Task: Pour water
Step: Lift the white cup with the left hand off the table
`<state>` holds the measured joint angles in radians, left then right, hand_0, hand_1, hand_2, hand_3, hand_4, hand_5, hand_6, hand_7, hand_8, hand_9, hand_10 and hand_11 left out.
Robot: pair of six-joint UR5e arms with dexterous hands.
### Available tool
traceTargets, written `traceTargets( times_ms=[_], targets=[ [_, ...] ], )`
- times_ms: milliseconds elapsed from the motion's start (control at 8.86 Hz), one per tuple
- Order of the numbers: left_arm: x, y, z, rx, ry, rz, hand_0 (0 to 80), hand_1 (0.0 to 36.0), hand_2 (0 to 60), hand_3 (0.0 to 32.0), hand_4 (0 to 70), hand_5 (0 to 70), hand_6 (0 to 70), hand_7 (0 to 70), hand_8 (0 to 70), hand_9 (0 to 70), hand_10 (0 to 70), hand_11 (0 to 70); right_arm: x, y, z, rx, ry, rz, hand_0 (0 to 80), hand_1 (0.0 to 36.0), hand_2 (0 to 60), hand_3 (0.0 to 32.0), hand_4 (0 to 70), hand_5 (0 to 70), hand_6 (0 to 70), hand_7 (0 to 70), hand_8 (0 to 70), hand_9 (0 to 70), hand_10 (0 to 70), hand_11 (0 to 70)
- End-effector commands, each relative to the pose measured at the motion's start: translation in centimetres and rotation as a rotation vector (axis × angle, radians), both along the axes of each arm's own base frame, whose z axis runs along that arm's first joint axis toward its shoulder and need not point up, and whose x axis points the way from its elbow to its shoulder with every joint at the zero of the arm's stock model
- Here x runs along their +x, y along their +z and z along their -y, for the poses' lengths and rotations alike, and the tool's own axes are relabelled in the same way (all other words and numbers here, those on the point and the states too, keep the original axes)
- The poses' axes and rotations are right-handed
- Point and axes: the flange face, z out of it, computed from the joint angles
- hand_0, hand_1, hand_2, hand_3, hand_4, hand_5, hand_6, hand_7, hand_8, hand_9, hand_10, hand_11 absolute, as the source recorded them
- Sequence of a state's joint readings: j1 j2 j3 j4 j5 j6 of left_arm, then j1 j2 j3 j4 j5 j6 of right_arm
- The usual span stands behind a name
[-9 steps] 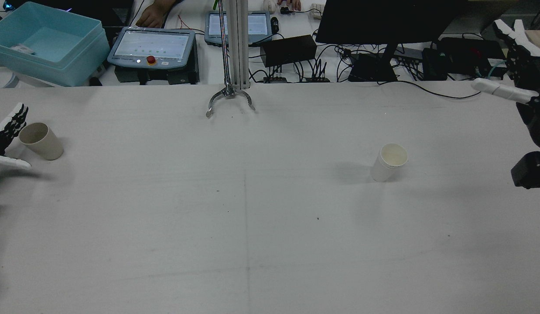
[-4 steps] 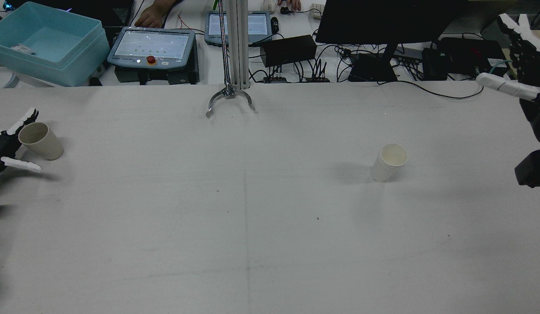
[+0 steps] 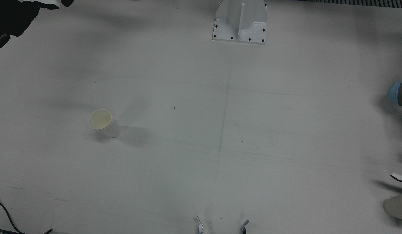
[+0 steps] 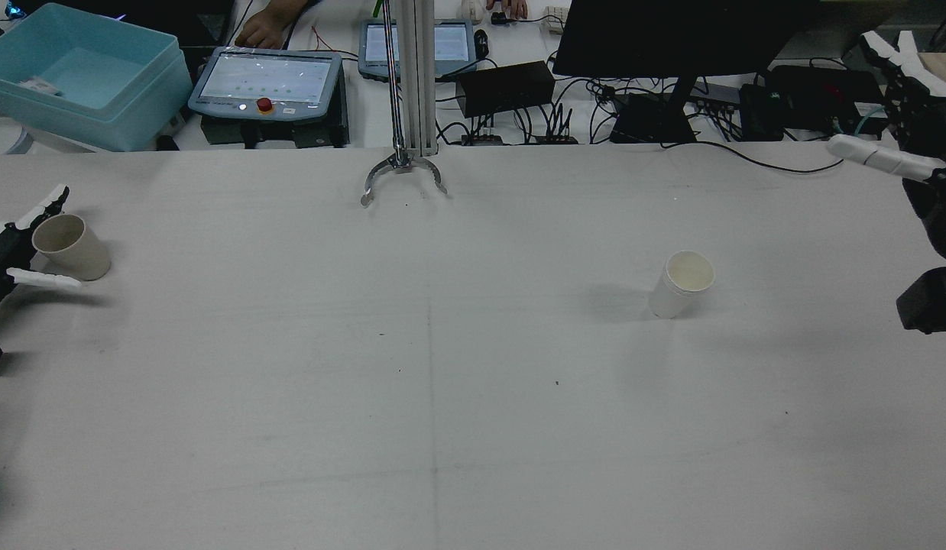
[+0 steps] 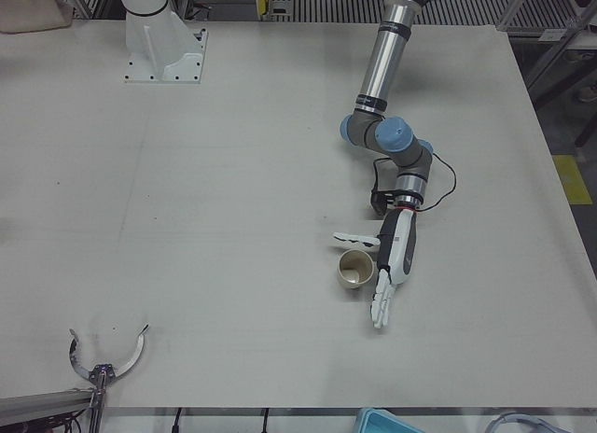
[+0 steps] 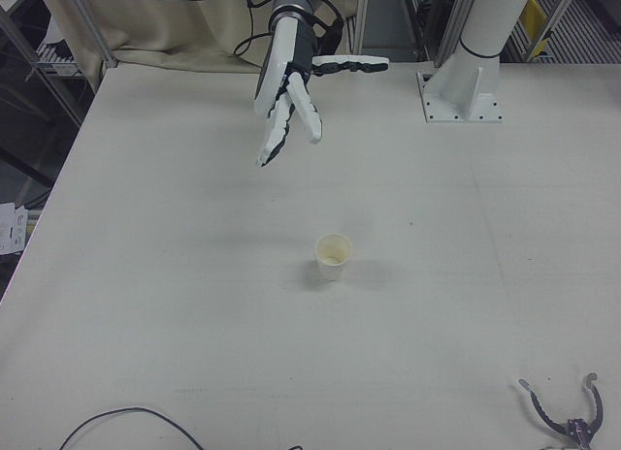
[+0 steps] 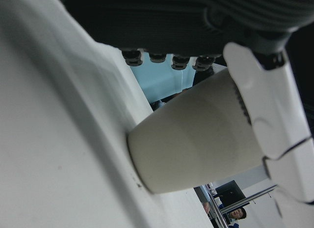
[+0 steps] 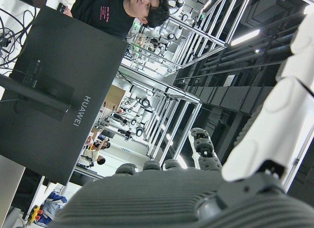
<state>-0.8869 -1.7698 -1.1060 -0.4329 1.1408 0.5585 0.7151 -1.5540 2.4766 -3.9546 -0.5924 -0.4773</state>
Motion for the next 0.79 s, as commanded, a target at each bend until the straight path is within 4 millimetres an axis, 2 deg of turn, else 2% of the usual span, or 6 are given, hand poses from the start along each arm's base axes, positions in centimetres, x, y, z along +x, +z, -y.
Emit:
traceTargets(
  times_ms=[0,226,339,452,565,677],
  targets=[
    [1.21,-1.36,1.32,0.003,0.002,-0.001,48.3,14.3,3.2,0.0,7.1,0.0,1.3,6.1,0.0,0.0,2.2,4.8,0.09,0.02,0.04,-0.001,0.003,-0.002,42.7,9.8,7.6,0.0,2.6,1.0,0.0,0.0,0.0,0.2,0.0,0.0],
    [1.25,-1.57,1.49,0.002,0.002,-0.003,48.1,13.7,2.5,0.0,7.2,1.4,1.5,6.2,0.0,0.0,2.1,4.7,0.04,0.11,0.08,-0.003,0.003,-0.004,42.3,9.6,7.8,0.0,2.6,0.7,0.0,0.0,0.0,0.3,0.0,0.0],
    [1.20,-1.48,1.42,0.001,0.003,-0.004,47.9,13.4,3.2,0.0,9.2,10.1,1.8,5.5,0.0,0.0,2.3,4.8,-0.32,0.25,0.02,-0.006,-0.006,-0.008,42.1,9.5,7.6,0.0,2.5,0.6,0.0,0.0,0.0,0.4,0.0,0.0],
    [1.10,-1.57,1.44,-0.005,0.001,0.001,47.8,12.4,3.4,0.0,15.8,23.6,3.2,7.5,0.0,1.4,3.6,6.4,-0.41,0.30,0.03,-0.007,-0.007,-0.013,41.7,9.2,7.6,0.0,2.5,0.6,0.0,0.0,0.1,0.5,0.0,0.0],
    [1.03,-1.49,1.36,-0.016,0.001,0.008,47.9,12.2,5.9,0.0,19.6,39.8,5.9,10.0,1.1,4.2,5.0,8.4,-0.35,0.30,0.04,-0.007,-0.006,-0.013,41.4,8.9,7.2,0.0,2.4,0.6,0.0,0.0,0.2,0.6,0.0,0.0],
    [0.94,-1.71,1.41,-0.023,-0.001,0.006,48.5,16.3,20.8,0.0,23.6,57.7,8.5,11.0,3.9,7.5,6.8,11.1,-0.29,0.30,0.05,-0.007,-0.004,-0.013,41.1,8.7,6.8,0.0,2.3,0.7,0.0,0.0,0.1,0.5,0.0,0.0]
  ],
)
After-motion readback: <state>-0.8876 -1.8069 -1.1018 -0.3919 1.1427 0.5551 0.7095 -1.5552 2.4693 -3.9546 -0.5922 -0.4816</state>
